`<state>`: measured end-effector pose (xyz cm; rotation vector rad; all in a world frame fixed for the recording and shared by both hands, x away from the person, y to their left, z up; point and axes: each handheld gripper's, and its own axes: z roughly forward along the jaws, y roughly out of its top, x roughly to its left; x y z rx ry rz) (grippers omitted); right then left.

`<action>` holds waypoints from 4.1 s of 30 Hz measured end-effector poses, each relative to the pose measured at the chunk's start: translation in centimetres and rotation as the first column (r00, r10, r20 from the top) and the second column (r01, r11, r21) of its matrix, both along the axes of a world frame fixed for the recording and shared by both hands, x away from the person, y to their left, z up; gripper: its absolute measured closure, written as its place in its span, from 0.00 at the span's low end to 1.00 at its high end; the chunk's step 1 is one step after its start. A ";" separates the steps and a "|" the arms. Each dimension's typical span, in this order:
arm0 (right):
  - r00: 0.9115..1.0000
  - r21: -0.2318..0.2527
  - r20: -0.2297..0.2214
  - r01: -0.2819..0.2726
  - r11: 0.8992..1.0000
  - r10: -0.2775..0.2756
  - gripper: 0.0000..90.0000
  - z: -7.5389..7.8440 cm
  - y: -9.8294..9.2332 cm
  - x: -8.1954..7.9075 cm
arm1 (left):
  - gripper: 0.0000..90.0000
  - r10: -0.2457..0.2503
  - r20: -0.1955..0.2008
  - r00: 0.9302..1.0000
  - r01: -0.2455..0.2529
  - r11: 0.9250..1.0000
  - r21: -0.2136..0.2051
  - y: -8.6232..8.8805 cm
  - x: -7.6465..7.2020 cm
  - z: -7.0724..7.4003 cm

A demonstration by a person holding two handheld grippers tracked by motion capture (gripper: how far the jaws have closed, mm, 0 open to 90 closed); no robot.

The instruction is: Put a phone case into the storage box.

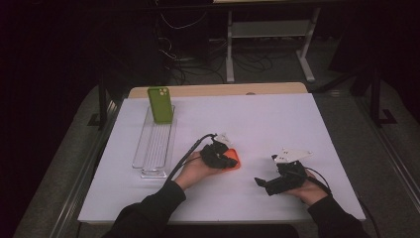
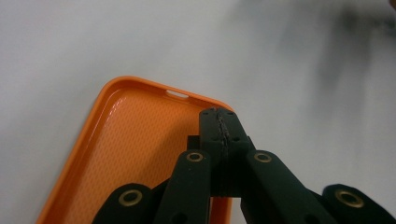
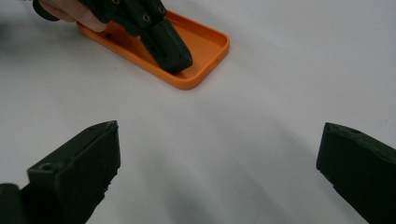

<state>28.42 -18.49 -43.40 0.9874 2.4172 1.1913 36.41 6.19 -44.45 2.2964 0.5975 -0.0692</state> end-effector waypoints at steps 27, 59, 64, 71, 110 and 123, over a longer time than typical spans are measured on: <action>1.000 -0.002 0.010 -0.006 1.000 0.007 0.00 0.0 0.0 0.1 | 0.99 -0.141 -0.013 0.990 0.141 0.990 0.023 0.7 -3.3 0.8; 0.995 -0.093 -0.064 -0.081 0.992 0.076 0.00 1.1 1.2 0.7 | 0.00 0.018 0.163 0.986 -0.009 0.998 -0.057 12.1 -2.8 6.3; 0.989 -0.118 -0.103 -0.114 0.986 0.102 0.00 1.9 2.6 1.6 | 0.00 0.043 0.154 0.987 -0.032 0.996 -0.078 12.6 -2.6 6.3; 0.979 -0.164 -0.143 -0.171 0.972 0.148 0.00 2.4 5.5 2.8 | 0.00 0.055 0.144 0.988 -0.041 0.994 -0.102 12.7 -2.5 6.5; 0.929 -0.309 -0.240 -0.349 0.885 0.283 0.05 0.7 12.7 6.3 | 0.00 0.049 0.136 0.990 -0.034 0.993 -0.116 12.6 -2.4 6.5; 0.919 -0.353 -0.269 -0.371 0.859 0.287 0.14 -0.1 13.3 6.1 | 0.00 0.051 0.138 0.989 -0.034 0.992 -0.123 12.5 -2.4 6.5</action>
